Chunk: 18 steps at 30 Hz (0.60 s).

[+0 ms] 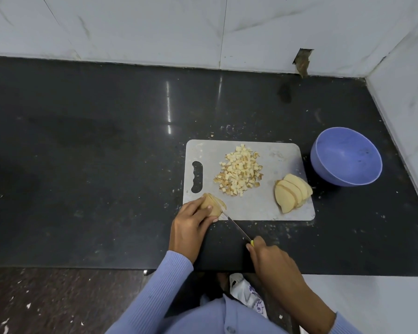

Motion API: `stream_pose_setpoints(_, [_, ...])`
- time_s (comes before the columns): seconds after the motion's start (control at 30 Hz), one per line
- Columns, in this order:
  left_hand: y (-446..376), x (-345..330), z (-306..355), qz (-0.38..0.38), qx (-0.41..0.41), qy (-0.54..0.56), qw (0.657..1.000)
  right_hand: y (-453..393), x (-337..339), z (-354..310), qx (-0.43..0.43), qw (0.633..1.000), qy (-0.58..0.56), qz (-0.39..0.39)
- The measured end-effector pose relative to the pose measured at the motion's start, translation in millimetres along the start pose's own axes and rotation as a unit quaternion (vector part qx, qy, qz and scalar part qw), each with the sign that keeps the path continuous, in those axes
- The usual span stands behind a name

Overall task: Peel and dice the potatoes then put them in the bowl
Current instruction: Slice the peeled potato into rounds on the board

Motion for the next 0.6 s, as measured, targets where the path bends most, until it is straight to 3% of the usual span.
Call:
stream_pose_setpoints(0.37, [3, 2, -2, 0.050, -0.039, -0.090, 0.994, -24, 17, -15, 0.024, 0.996, -0.053, 0.067])
stream_pose_setpoints(0.6, [4, 0, -5, 0.076, -0.037, -0.057, 0.995, -46, 19, -34, 0.042, 0.996, -0.059, 0.046])
Point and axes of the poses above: each hand's wrist, its own y-axis away from the middle knuckle, its own x-axis out of the back of the hand, z = x × y, the point moved 3 cm from there along -y, towards the middle knuckle, and after that the axes turned 11 degrees about y, right-handed, at the moved point
